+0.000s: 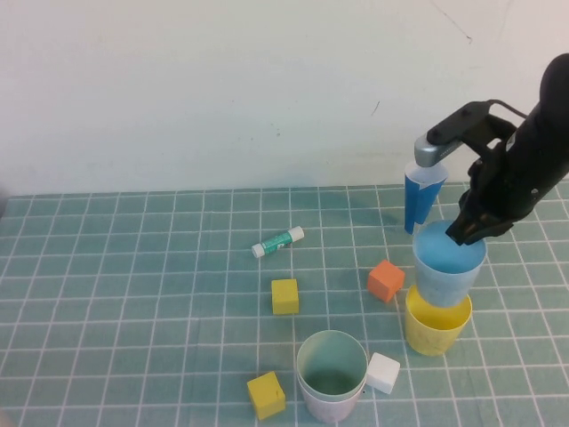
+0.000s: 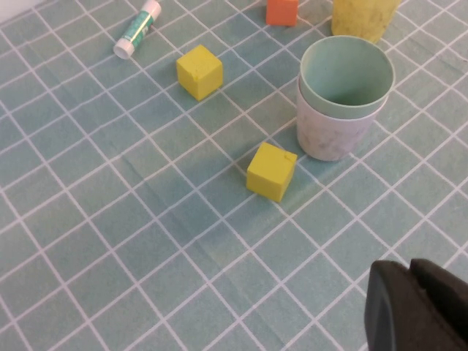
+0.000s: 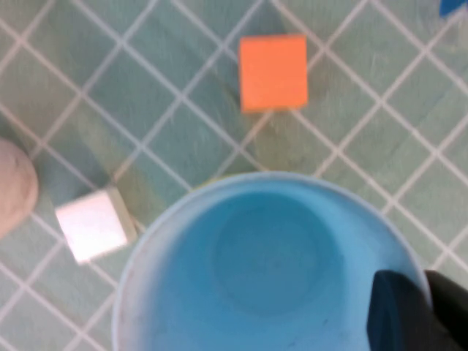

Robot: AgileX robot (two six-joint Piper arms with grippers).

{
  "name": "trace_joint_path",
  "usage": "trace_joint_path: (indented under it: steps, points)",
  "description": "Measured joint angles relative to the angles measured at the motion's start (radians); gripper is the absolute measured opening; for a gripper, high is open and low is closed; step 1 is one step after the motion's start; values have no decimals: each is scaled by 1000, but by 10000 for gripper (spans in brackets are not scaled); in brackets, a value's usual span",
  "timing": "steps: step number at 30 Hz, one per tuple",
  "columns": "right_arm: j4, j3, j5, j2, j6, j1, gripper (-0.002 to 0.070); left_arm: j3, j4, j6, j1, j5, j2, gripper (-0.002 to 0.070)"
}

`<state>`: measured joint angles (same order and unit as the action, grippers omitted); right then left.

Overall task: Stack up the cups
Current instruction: Place the blue cup on the yellow cup, then pick up the yellow cup

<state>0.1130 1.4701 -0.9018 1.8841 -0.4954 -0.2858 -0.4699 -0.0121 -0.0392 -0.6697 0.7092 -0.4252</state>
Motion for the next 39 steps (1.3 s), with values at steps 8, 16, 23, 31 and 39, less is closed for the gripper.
trace_joint_path:
  steps: [8,16,23,31,39]
  points:
    - [28,0,7,62,2,0,17,0,12,0,0,-14,0,-1]
    - [31,0,-39,66,16,0,165,0,12,0,0,-29,0,-1]
    - [31,0,-43,66,84,0,448,0,12,0,0,-29,0,-1]
    - [-2,0,-23,165,163,0,470,0,12,-29,0,-29,0,-1]
    - [4,0,2,314,164,0,335,0,-2,-36,0,-29,0,-1]
